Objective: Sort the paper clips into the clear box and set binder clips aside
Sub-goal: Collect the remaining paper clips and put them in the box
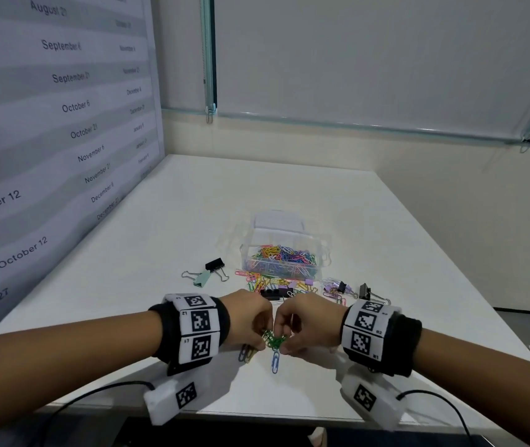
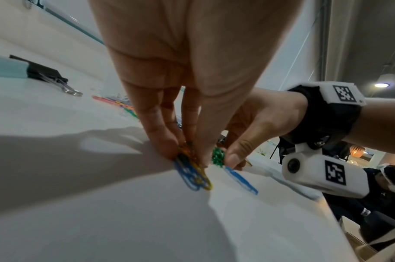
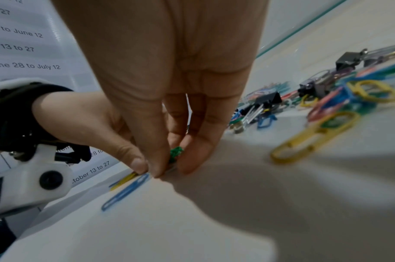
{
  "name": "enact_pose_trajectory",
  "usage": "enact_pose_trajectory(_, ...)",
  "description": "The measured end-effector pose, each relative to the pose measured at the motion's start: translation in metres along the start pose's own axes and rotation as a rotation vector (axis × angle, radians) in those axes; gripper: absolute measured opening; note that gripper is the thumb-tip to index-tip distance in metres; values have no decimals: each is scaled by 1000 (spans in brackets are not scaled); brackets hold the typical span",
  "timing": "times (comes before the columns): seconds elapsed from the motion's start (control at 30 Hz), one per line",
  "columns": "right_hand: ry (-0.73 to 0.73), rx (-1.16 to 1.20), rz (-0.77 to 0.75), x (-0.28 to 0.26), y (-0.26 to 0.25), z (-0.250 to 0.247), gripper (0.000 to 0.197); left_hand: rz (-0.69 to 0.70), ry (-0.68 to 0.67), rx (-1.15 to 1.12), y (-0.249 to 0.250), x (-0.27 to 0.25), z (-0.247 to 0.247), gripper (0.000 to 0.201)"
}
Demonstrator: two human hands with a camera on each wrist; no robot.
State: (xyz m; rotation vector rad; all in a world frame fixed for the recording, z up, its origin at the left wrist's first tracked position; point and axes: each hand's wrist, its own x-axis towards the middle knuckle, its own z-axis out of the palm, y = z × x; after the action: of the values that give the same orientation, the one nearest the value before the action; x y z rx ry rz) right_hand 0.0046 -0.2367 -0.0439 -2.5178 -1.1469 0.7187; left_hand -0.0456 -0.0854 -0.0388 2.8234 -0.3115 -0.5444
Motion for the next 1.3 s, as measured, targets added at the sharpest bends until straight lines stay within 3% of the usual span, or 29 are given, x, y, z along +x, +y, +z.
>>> enact_pose_trajectory(0.13,-7,-72,18,4,-2,-5,10,-3,7,19,0,3,-2,30)
enact_pose_trajectory(0.23,7,-101,37,9,-3,-9,22,-11,11,4,-2,7,-4,29)
enact_pose_trajectory(0.4,54,-106,45,12,-2,-24,9,-9,22,-21,-5,14,-8,25)
enact_pose_trajectory(0.5,121,-66,75,17,1,-39,20,-17,34,-94,-10,21,-17,24)
enact_pose_trajectory(0.73,469,113,159,35,21,-81,10,-57,310,-272,-17,47,-60,20)
enact_pose_trajectory(0.83,551,51,217,42,27,-85,14,-71,427,-302,-20,63,-75,21)
enact_pose_trajectory(0.93,513,-95,224,42,26,-81,25,-98,473,-314,-24,76,-79,23)
enact_pose_trajectory(1.13,299,-195,116,31,18,-56,8,-48,427,-198,-25,70,-66,21)
enact_pose_trajectory(1.3,204,-274,58,31,18,-43,33,49,204,-25,-18,52,-48,22)
